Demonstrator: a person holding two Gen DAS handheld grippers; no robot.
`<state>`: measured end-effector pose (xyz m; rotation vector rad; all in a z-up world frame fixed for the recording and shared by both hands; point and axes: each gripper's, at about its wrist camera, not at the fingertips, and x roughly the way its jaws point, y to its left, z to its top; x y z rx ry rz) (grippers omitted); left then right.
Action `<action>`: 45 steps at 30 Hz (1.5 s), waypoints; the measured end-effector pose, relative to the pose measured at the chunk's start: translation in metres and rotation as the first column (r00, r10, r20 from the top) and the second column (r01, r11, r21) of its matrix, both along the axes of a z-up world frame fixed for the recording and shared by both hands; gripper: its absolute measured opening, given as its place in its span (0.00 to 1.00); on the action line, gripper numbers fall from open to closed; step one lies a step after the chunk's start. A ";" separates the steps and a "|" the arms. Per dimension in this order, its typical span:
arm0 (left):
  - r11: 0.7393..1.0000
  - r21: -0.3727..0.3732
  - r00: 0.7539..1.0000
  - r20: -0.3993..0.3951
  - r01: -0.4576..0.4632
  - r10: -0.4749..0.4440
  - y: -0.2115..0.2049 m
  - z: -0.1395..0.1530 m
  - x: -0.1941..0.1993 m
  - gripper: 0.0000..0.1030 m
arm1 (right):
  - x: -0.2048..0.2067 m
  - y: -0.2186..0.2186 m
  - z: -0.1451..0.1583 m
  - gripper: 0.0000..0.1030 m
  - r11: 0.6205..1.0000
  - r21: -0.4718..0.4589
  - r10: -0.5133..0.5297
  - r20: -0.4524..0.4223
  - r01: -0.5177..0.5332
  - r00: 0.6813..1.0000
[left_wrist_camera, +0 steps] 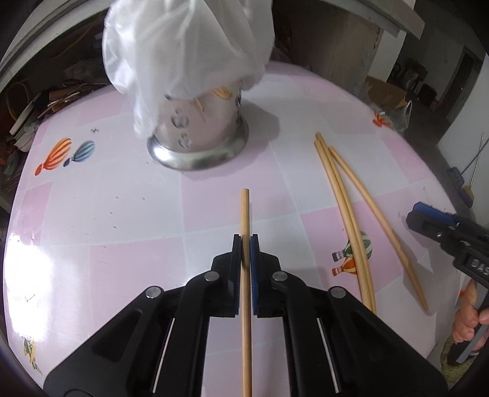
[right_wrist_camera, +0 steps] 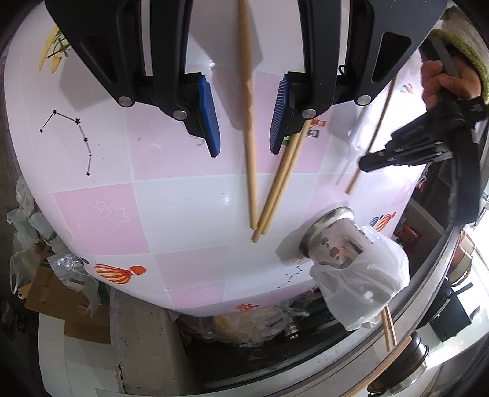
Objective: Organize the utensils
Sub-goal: 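Lift the chopstick with the left tool while the right tool closes on another chopstick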
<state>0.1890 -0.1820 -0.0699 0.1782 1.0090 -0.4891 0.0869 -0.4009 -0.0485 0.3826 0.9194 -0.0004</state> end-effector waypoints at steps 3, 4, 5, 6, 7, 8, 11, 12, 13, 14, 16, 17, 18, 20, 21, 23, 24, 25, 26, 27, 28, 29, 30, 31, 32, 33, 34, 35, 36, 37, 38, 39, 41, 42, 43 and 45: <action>0.999 -0.032 1.000 0.021 -0.012 0.013 0.008 0.011 0.000 0.05 | 0.005 -0.005 -0.002 0.32 1.000 -0.002 0.005 -0.006 -0.005 1.000; 0.999 -0.040 1.000 0.026 -0.016 0.018 0.009 0.014 0.000 0.05 | 0.007 -0.006 -0.002 0.32 1.000 -0.003 0.012 -0.007 -0.012 1.000; 0.999 -0.050 0.999 0.031 -0.021 0.023 0.012 0.017 0.000 0.05 | 0.010 -0.006 -0.003 0.32 1.000 0.001 0.019 -0.008 -0.019 1.000; 0.997 -0.066 0.999 0.036 -0.027 0.029 0.016 0.021 0.001 0.05 | 0.014 -0.007 -0.003 0.32 1.000 0.005 0.027 -0.011 -0.027 1.000; 0.997 -0.076 0.999 0.039 -0.030 0.033 0.018 0.024 0.002 0.05 | 0.017 -0.007 -0.004 0.32 0.999 0.008 0.033 -0.013 -0.033 0.999; 0.996 -0.087 0.998 0.043 -0.034 0.037 0.020 0.027 0.003 0.05 | 0.021 -0.006 -0.004 0.32 0.999 0.014 0.044 -0.014 -0.043 0.999; 0.992 -0.117 0.997 0.055 -0.046 0.053 0.030 0.035 0.005 0.05 | 0.034 -0.003 -0.005 0.32 0.997 0.011 0.072 -0.019 -0.071 0.997; 0.991 -0.126 0.997 0.056 -0.051 0.058 0.033 0.037 0.006 0.05 | 0.039 -0.002 -0.005 0.30 0.997 0.010 0.082 -0.022 -0.082 0.996; 0.990 -0.133 0.996 0.057 -0.054 0.062 0.035 0.040 0.006 0.05 | 0.046 0.001 -0.006 0.29 0.995 0.002 0.096 -0.028 -0.096 0.995; 0.989 -0.139 0.996 0.059 -0.058 0.067 0.037 0.041 0.006 0.05 | 0.051 0.002 -0.006 0.27 0.994 -0.006 0.107 -0.031 -0.107 0.994; 0.986 -0.151 0.995 0.063 -0.066 0.076 0.043 0.044 0.007 0.05 | 0.061 0.006 -0.006 0.26 0.991 -0.026 0.128 -0.037 -0.129 0.991; 0.985 -0.156 0.995 0.065 -0.069 0.080 0.045 0.045 0.007 0.05 | 0.067 0.009 -0.006 0.25 0.989 -0.035 0.140 -0.045 -0.141 0.989; 0.984 -0.161 0.994 0.066 -0.073 0.085 0.048 0.046 0.008 0.05 | 0.074 0.012 -0.007 0.25 0.986 -0.042 0.156 -0.051 -0.159 0.986; 0.983 -0.168 0.994 0.066 -0.079 0.091 0.052 0.047 0.008 0.05 | 0.083 0.016 -0.007 0.21 0.982 -0.062 0.174 -0.064 -0.178 0.983; 0.982 -0.171 0.994 0.065 -0.081 0.093 0.054 0.047 0.009 0.05 | 0.088 0.019 -0.008 0.20 0.979 -0.075 0.182 -0.074 -0.188 0.980; 0.980 -0.180 0.993 0.063 -0.086 0.099 0.058 0.048 0.010 0.05 | 0.095 0.021 -0.010 0.17 0.975 -0.088 0.195 -0.088 -0.203 0.977; 0.979 -0.182 0.993 0.063 -0.088 0.101 0.060 0.048 0.010 0.05 | 0.099 0.023 -0.011 0.17 0.973 -0.099 0.199 -0.099 -0.209 0.975; 0.979 -0.184 0.993 0.063 -0.090 0.103 0.061 0.048 0.011 0.05 | 0.102 0.025 -0.011 0.16 0.971 -0.106 0.202 -0.106 -0.213 0.974; 0.978 -0.188 0.992 0.063 -0.092 0.106 0.063 0.048 0.011 0.05 | 0.104 0.026 -0.012 0.15 0.969 -0.116 0.205 -0.113 -0.218 0.972; 0.977 -0.191 0.992 0.063 -0.093 0.107 0.064 0.048 0.011 0.05 | 0.107 0.028 -0.012 0.15 0.966 -0.128 0.209 -0.117 -0.223 0.971; 0.977 -0.193 0.992 0.063 -0.093 0.107 0.065 0.049 0.011 0.05 | 0.108 0.029 -0.012 0.14 0.965 -0.133 0.209 -0.120 -0.225 0.970; 0.976 -0.195 0.992 0.064 -0.093 0.107 0.066 0.049 0.011 0.05 | 0.109 0.030 -0.011 0.14 0.964 -0.141 0.208 -0.126 -0.225 0.970; 0.976 -0.197 0.992 0.065 -0.092 0.107 0.067 0.049 0.011 0.05 | 0.110 0.030 -0.011 0.14 0.964 -0.147 0.205 -0.130 -0.224 0.970; 0.976 -0.199 0.992 0.065 -0.091 0.106 0.067 0.050 0.011 0.05 | 0.111 0.031 -0.012 0.13 0.963 -0.152 0.204 -0.133 -0.224 0.970; 0.975 -0.201 0.992 0.066 -0.090 0.106 0.068 0.050 0.011 0.05 | 0.112 0.032 -0.012 0.12 0.961 -0.163 0.203 -0.137 -0.224 0.970; 0.975 -0.203 0.992 0.067 -0.090 0.105 0.068 0.050 0.012 0.05 | 0.112 0.032 -0.012 0.12 0.960 -0.169 0.201 -0.139 -0.223 0.970; 0.975 -0.204 0.992 0.068 -0.090 0.106 0.068 0.051 0.011 0.05 | 0.112 0.032 -0.012 0.12 0.961 -0.173 0.194 -0.144 -0.217 0.970; 0.975 -0.205 0.992 0.068 -0.090 0.106 0.068 0.051 0.011 0.05 | 0.113 0.032 -0.012 0.12 0.961 -0.173 0.190 -0.149 -0.214 0.971; 0.974 -0.206 0.992 0.069 -0.090 0.106 0.069 0.052 0.011 0.05 | 0.113 0.032 -0.013 0.12 0.963 -0.169 0.186 -0.155 -0.211 0.970; 0.974 -0.208 0.992 0.070 -0.090 0.106 0.069 0.052 0.010 0.05 | 0.113 0.032 -0.013 0.12 0.963 -0.170 0.185 -0.157 -0.211 0.970; 0.974 -0.209 0.992 0.071 -0.089 0.106 0.069 0.053 0.010 0.05 | 0.112 0.033 -0.013 0.12 0.961 -0.179 0.184 -0.159 -0.212 0.970; 0.974 -0.210 0.992 0.072 -0.089 0.106 0.069 0.053 0.009 0.05 | 0.113 0.035 -0.013 0.12 0.957 -0.194 0.183 -0.164 -0.213 0.969; 0.974 -0.210 0.992 0.072 -0.090 0.107 0.070 0.053 0.008 0.05 | 0.114 0.038 -0.015 0.11 0.953 -0.213 0.181 -0.177 -0.217 0.967; 0.973 -0.212 0.992 0.072 -0.091 0.108 0.070 0.053 0.008 0.05 | 0.114 0.039 -0.016 0.10 0.952 -0.216 0.179 -0.177 -0.216 0.968; 0.973 -0.213 0.991 0.073 -0.090 0.108 0.070 0.054 0.008 0.05 | 0.114 0.039 -0.017 0.08 0.953 -0.213 0.180 -0.175 -0.216 0.968; 0.972 -0.216 0.991 0.076 -0.092 0.111 0.071 0.055 0.007 0.05 | 0.114 0.038 -0.017 0.07 0.959 -0.201 0.164 -0.173 -0.198 0.971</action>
